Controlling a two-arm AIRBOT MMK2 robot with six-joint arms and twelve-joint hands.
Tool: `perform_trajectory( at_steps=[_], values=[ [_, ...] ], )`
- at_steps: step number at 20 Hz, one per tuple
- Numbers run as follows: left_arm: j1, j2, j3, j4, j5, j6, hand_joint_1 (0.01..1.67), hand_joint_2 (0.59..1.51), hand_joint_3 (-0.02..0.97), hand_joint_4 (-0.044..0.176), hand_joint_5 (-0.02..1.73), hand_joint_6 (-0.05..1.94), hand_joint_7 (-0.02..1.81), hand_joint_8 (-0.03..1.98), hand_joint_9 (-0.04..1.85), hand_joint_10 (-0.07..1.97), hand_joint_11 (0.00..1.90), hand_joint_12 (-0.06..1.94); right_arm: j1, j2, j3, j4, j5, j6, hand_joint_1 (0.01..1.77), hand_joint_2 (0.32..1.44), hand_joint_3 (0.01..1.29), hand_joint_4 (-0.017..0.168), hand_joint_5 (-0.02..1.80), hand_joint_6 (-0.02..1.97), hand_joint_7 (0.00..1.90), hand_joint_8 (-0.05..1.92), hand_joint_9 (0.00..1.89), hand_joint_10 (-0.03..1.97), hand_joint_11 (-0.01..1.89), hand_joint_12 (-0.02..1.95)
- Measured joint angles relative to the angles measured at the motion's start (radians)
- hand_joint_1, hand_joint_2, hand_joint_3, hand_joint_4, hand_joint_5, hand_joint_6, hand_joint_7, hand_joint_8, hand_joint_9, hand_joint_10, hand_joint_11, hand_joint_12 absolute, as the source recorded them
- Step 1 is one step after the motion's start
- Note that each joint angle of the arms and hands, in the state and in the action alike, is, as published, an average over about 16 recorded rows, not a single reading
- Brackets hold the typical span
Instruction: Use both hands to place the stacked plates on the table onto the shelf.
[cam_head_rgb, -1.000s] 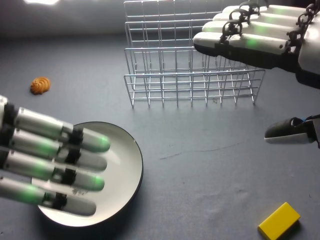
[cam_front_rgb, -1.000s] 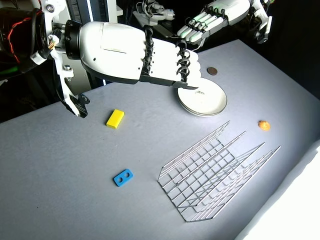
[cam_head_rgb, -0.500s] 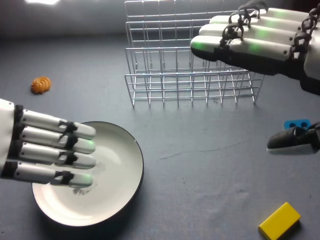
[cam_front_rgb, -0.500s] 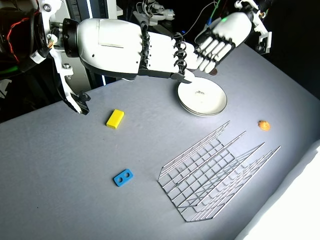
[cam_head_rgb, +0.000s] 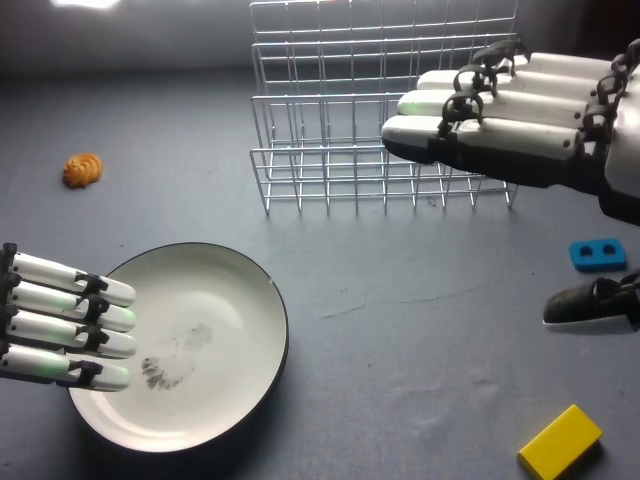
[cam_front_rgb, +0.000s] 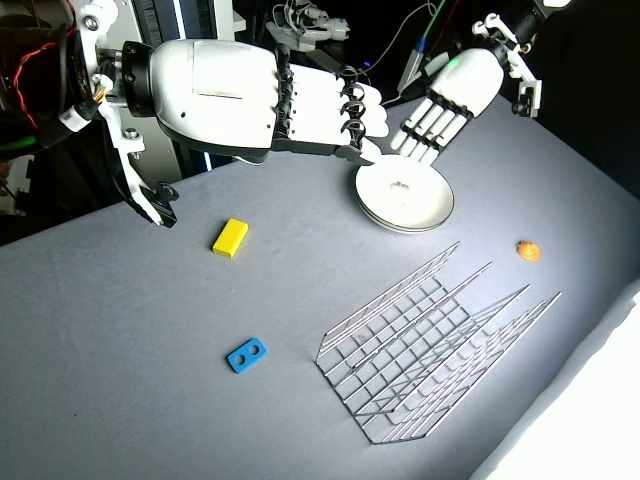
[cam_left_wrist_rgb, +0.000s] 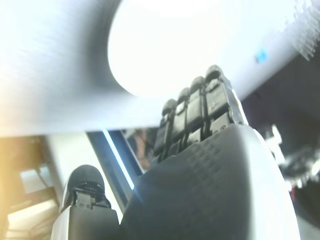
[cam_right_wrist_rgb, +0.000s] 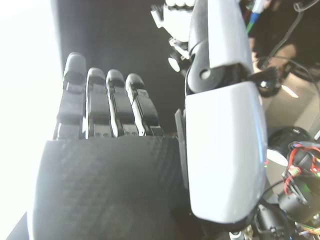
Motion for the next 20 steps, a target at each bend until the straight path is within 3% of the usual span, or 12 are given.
perform_trajectory(
  at_steps=[9, 20],
  values=[
    [0.088, -0.043, 0.047, -0.031, 0.087, -0.004, 0.02, 1.124, 0.021, 0.003, 0.02, 0.0, 0.01, 0.0, 0.02, 0.02, 0.01, 0.0, -0.017, -0.001, -0.001, -0.056, 0.018, 0.013, 1.23, 0.91, 0.01, -0.002, 0.03, 0.02, 0.02, 0.02, 0.02, 0.0, 0.01, 0.35],
    [0.143, -0.072, 0.045, -0.08, 0.154, -0.012, 0.02, 1.141, 0.021, -0.002, 0.01, -0.01, 0.01, 0.0, 0.02, 0.02, 0.02, -0.01, -0.005, -0.01, -0.001, -0.095, 0.029, 0.028, 1.22, 0.93, 0.02, -0.002, 0.04, 0.02, 0.01, 0.02, 0.02, 0.0, 0.01, 0.27]
  ],
)
